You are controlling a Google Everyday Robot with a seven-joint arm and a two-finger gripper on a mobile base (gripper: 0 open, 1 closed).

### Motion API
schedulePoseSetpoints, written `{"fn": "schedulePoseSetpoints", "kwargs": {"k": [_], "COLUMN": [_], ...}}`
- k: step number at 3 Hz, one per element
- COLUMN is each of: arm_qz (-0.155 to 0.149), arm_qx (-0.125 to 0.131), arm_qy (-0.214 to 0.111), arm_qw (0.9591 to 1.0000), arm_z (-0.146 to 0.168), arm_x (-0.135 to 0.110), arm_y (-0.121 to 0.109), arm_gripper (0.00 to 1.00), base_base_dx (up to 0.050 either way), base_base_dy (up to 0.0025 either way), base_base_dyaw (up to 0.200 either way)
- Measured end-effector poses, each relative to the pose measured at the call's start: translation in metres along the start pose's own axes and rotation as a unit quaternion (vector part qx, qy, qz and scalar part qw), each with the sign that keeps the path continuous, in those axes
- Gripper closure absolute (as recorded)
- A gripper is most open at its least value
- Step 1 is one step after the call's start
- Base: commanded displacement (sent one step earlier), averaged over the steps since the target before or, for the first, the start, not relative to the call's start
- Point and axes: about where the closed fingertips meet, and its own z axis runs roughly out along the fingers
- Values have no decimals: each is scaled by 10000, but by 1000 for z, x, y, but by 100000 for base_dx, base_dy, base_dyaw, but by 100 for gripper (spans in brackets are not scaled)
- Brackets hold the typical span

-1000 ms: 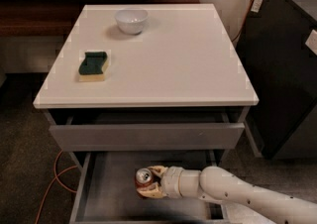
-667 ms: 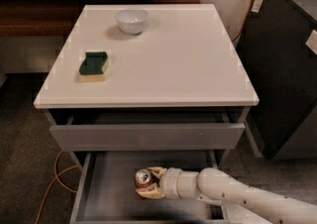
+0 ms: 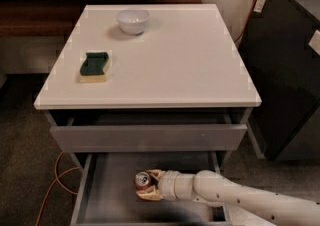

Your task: Place coke can into middle drawer

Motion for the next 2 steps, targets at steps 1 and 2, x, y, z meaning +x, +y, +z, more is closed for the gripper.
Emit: {"fn": "schedulePoseSetpoints", "kwargs": {"k": [1, 2], "arm_qz": [0, 10], "arm_qx": [45, 22], "arm_qy": [4, 24], "arm_qw": [10000, 10000], "arm_z": [7, 11], "arm_x": [8, 12], "arm_y": [-3, -2], "arm_gripper": [24, 0], "base_base_dx": [0, 0], "base_base_dy": [0, 0], "base_base_dyaw": [0, 0]}}
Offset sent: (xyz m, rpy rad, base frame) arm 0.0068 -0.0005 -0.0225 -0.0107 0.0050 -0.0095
